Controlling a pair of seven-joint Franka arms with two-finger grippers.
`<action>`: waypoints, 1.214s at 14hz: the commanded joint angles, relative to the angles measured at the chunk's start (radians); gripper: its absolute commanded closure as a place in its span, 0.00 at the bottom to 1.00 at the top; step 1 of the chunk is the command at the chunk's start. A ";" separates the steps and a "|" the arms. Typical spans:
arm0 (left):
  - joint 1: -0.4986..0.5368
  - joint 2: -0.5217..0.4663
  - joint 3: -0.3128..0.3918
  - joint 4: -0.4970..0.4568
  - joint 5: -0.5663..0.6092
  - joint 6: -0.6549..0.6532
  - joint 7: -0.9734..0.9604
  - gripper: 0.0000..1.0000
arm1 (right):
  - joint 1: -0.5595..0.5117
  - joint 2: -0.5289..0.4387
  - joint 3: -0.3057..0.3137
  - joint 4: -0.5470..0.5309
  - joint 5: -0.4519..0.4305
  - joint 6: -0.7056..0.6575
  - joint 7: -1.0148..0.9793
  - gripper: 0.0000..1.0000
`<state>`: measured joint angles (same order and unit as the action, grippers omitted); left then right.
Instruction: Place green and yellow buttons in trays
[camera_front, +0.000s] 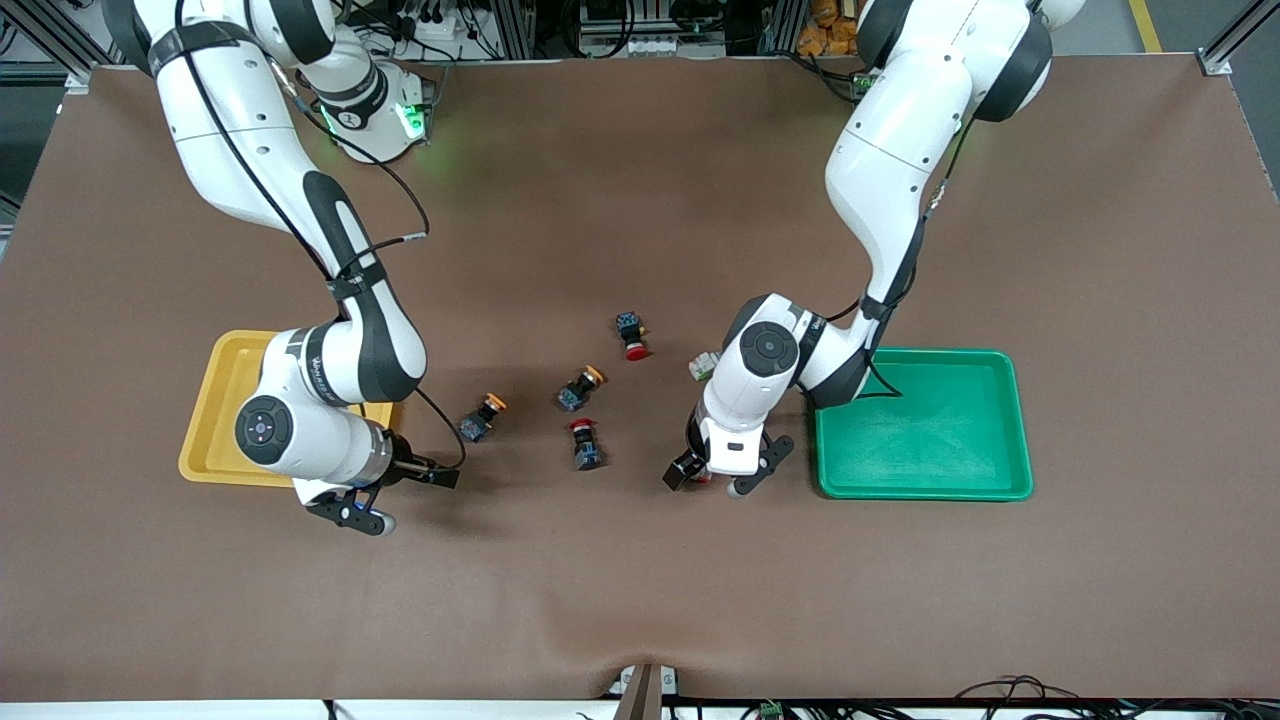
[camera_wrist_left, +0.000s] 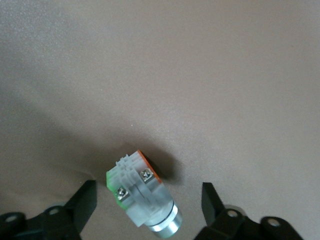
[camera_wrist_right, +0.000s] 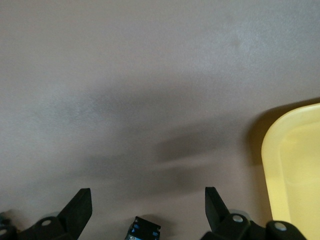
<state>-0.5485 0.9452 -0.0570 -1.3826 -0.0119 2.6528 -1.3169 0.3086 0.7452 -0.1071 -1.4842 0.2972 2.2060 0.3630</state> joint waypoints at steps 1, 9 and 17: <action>0.002 0.012 0.008 0.019 0.006 0.007 0.002 1.00 | -0.008 0.003 -0.003 0.021 0.014 -0.005 0.010 0.00; 0.036 -0.126 0.011 0.019 0.016 -0.262 0.062 1.00 | -0.062 0.010 -0.005 0.027 0.020 -0.015 0.013 0.00; 0.178 -0.324 0.009 -0.211 0.062 -0.536 0.473 1.00 | 0.023 0.008 -0.005 -0.007 0.017 -0.057 0.260 0.00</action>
<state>-0.4353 0.6861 -0.0403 -1.4589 0.0085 2.0988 -0.9493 0.2920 0.7508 -0.1073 -1.4802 0.3001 2.1575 0.5600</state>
